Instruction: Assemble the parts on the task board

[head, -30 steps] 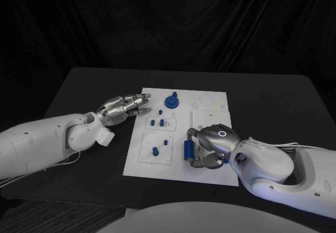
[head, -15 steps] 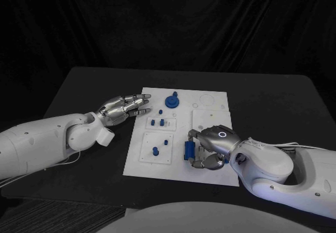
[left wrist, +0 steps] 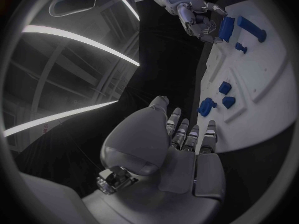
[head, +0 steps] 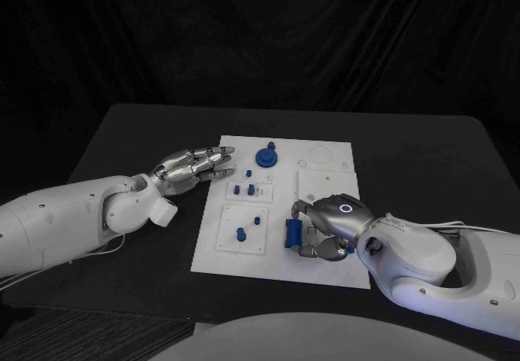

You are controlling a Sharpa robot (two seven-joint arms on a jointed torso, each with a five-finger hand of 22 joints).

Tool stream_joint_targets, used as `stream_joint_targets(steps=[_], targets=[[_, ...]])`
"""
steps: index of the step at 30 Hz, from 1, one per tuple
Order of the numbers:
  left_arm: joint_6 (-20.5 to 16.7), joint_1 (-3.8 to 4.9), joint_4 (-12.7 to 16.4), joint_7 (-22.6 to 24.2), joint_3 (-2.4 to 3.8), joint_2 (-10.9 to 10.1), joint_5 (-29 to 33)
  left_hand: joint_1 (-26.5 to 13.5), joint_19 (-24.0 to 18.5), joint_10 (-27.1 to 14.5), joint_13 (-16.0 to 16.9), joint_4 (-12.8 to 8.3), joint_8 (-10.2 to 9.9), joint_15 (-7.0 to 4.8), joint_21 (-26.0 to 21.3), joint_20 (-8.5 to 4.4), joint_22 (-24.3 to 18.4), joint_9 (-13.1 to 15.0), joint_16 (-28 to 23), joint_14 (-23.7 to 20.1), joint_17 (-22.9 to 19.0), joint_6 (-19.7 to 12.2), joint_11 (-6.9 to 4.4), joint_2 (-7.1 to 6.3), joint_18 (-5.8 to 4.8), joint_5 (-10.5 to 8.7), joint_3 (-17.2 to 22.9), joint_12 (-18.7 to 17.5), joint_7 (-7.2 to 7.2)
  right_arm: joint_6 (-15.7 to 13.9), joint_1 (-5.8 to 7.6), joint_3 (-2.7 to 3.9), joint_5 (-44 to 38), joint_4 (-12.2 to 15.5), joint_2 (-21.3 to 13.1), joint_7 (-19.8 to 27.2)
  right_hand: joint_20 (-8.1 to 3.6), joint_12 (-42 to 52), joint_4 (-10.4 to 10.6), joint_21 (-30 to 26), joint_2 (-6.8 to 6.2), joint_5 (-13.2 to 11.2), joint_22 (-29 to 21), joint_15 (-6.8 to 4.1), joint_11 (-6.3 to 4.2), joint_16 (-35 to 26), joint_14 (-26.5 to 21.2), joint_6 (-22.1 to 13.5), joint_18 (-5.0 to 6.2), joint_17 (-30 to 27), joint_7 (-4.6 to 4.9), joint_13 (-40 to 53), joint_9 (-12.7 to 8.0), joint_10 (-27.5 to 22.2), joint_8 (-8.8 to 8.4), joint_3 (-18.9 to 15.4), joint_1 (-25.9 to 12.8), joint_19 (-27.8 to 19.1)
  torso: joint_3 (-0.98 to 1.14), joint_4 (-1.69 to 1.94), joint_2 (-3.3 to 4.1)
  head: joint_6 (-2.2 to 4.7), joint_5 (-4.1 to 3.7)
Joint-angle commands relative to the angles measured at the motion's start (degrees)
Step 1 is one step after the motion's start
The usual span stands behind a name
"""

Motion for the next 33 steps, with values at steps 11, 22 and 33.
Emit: stream_joint_targets(steps=[11,22,33], targets=[[1.10,-0.14,-0.01,0.11,0.06,0.02,0.20,0.44,0.14,0.05,0.05,0.10,0.21,0.53,0.16,0.24,0.06,0.04,0.25,0.07,0.08,-0.09,0.35,0.05,0.20,0.00,0.31,0.19,0.12,-2.16,-0.15,0.00,-0.10,0.46,-0.60,-0.94,0.52,0.36,0.49,-0.67,-6.93,-12.66,2.73,0.34,0.21,-0.12,4.86,-2.62,1.11,9.66,0.03,15.09,-3.27,6.02,-0.48,-7.83,0.76,0.50,-0.04,0.09,0.01,0.00,0.05],[0.68,-0.15,0.15,0.45,0.06,-0.24,0.21,0.44,0.18,0.09,0.06,0.10,0.24,0.57,0.18,0.26,0.09,0.06,0.28,0.10,0.09,0.02,0.41,0.04,0.19,0.00,0.32,0.26,0.12,-9.06,4.23,0.01,10.52,1.04,-5.63,2.69,0.27,0.36,-0.03,1.18,2.68,-1.83,3.38,-0.15,-0.45,0.25,5.05,4.76,0.94,10.41,-0.88,15.09,-4.44,6.02,2.65,-1.82,-1.89,1.04,-0.03,0.04,-0.05,0.00,0.26],[-1.27,-0.14,0.85,2.67,0.06,-0.64,0.22,0.67,0.64,1.02,0.24,-0.10,0.89,0.76,0.41,0.47,0.35,0.25,0.75,0.66,0.23,1.55,0.56,-0.45,0.22,0.43,0.44,1.42,0.61,4.44,17.84,0.01,31.38,-3.67,-8.26,-1.76,-1.22,0.36,-3.12,5.76,5.14,0.43,5.07,-1.81,-2.49,2.32,5.99,34.41,0.35,14.98,-3.95,15.09,-7.02,6.02,-4.55,1.55,5.53,1.75,-0.20,0.18,-0.18,0.00,-0.77]])
